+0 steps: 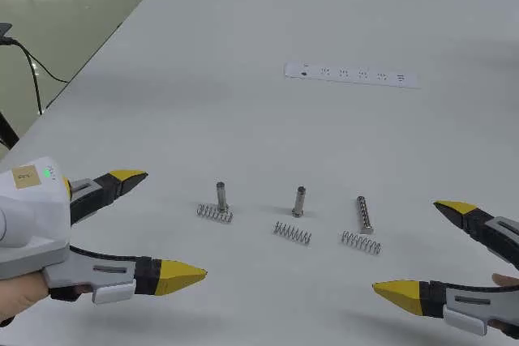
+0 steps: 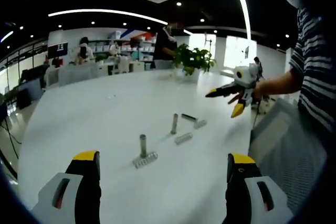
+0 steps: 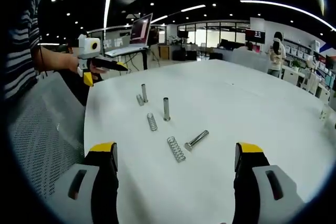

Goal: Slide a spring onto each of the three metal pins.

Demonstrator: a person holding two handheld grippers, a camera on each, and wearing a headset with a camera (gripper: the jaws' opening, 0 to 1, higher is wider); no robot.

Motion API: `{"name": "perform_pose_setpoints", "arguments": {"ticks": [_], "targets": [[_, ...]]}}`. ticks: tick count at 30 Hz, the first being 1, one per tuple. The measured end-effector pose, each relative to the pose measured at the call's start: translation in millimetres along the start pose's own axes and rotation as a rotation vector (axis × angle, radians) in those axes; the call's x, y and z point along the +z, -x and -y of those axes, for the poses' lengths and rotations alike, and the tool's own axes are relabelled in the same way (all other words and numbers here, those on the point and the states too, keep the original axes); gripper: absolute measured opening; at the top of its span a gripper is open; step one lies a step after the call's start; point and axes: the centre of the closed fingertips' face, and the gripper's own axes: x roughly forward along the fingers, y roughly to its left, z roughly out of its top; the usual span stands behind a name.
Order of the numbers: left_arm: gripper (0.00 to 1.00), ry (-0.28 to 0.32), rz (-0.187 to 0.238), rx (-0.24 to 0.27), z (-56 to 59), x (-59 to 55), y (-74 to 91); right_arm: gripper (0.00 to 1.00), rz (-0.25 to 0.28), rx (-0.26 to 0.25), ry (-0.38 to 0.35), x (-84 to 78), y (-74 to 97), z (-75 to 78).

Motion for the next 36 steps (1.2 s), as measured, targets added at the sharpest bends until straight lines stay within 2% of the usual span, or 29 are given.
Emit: {"name": "perform_pose_setpoints", "arguments": {"ticks": [26, 36], "targets": [[0.98, 0.009, 0.017, 0.003, -2.3, 3.5, -2.0, 0.95, -0.007, -0.01, 0.002, -1.0, 3.6, 1.8], [0.98, 0.006, 0.006, 0.006, -4.5, 2.6, -0.1, 0.93, -0.012, -0.004, 0.005, -1.5, 2.2, 5.2]]}}
